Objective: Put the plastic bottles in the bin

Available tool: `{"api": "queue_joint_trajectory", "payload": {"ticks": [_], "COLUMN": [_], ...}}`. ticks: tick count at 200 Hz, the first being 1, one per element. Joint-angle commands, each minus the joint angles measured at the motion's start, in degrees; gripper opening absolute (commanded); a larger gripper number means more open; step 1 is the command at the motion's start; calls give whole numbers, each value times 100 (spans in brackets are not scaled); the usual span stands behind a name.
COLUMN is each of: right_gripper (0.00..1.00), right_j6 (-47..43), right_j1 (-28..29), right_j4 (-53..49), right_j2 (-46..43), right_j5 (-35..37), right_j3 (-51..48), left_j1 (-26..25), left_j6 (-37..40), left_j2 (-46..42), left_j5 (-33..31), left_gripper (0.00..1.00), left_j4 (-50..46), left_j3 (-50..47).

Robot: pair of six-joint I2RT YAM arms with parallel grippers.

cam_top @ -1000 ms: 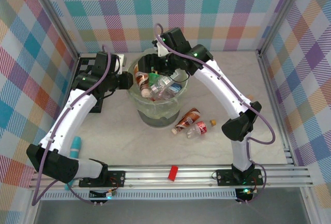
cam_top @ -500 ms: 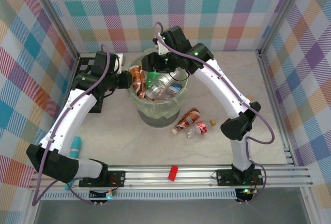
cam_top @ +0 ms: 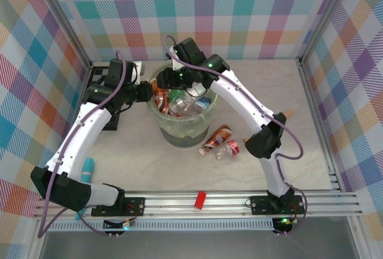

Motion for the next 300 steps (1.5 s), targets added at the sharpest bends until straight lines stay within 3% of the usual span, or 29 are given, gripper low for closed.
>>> {"api": "queue_joint_trajectory", "payload": {"ticks": [1,58,87,103,143,176,226,265,300], "right_gripper": [44,68,80,100,99,99,89,85,83], "right_j6": [-165,-413,-457,-556,-191,1119,3175,3912,4100], "right_j1": [47,-131,-422,-625,-1043,-1263,-1246,-1250,-1306], "right_j4": [-17,-140,-132,3,378,-409,372,907,1844], "right_j2": [-147,-1411,-2288,-2855,-4348,-5071,-5845,-5920,-5438], "right_j5": [192,511,551,481,1017,1505,827,634,260], "right_j3": [57,-4,-911,-1713,-3952,-5210,-7956,-8961,-9490], "left_j1": [-18,-19,-18,-19,-20,-19,-19,-20,-19], "left_j6": [6,-11,-3,-2,7,7,28,42,35], "left_j2": [-59,8,13,27,79,135,158,309,331], "left_j5": [131,113,130,155,205,235,104,192,183], "left_gripper": [22,22,22,22,22,22,22,22,22], "left_j4": [96,191,218,242,292,332,403,363,403], "left_j3": [182,118,110,103,102,106,160,233,238]}}
